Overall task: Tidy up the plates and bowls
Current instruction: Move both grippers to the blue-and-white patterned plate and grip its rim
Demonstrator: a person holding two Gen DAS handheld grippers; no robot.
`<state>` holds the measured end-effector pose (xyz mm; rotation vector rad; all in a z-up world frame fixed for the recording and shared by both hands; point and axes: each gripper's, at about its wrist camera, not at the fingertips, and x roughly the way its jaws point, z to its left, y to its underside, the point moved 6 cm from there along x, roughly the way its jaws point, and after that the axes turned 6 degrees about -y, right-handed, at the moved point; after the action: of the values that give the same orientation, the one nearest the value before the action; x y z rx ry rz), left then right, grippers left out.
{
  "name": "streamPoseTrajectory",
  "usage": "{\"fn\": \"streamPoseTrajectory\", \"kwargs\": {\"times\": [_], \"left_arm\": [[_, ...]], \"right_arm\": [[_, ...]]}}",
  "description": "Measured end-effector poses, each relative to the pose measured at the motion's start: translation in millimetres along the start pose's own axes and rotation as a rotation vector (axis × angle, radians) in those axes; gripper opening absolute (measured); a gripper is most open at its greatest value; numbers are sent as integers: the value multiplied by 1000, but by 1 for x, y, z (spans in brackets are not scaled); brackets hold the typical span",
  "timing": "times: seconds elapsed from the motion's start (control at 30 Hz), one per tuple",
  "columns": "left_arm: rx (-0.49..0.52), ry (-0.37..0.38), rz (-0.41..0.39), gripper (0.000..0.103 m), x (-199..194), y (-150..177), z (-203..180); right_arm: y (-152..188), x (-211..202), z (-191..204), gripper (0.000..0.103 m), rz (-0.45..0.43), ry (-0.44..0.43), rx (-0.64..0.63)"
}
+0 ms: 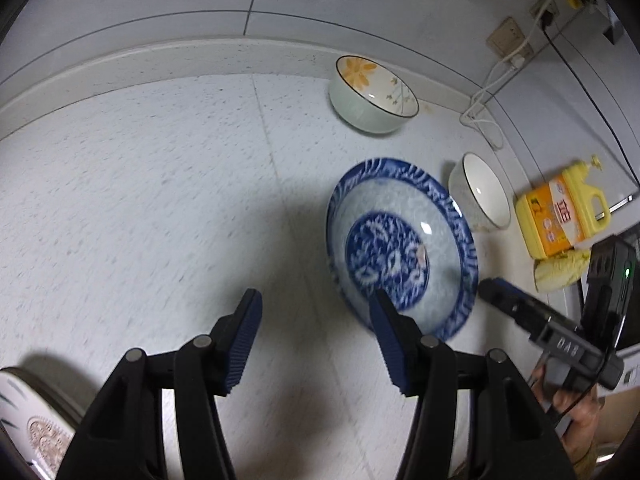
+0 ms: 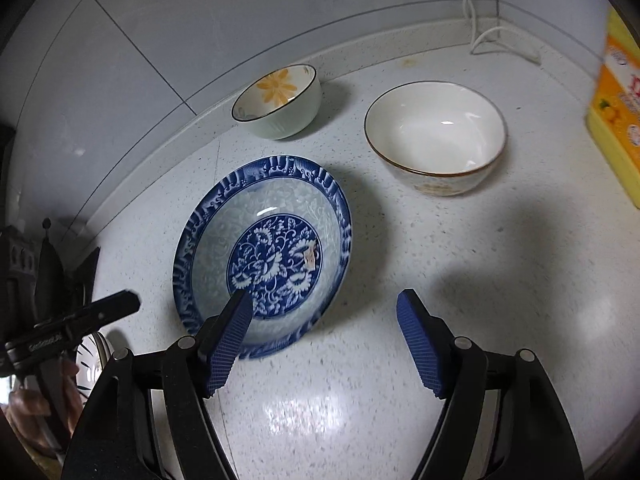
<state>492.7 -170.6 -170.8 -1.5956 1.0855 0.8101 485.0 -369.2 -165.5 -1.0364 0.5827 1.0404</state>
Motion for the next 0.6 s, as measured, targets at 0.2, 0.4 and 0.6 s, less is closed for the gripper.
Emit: {"fn": "streamPoseTrajectory", "kwargs": {"times": [0.2, 0.4, 0.6], "left_arm": [[-13, 30, 39, 54, 29, -17, -11], [-45, 47, 90, 54, 56, -22, -11], [-37, 66, 99, 54, 65, -28, -13]], "right_arm": [[-13, 25, -4, 70, 57, -36, -12], [-18, 48, -4, 70, 102, -37, -23], [-23, 60, -1, 70, 121, -46, -39]]}}
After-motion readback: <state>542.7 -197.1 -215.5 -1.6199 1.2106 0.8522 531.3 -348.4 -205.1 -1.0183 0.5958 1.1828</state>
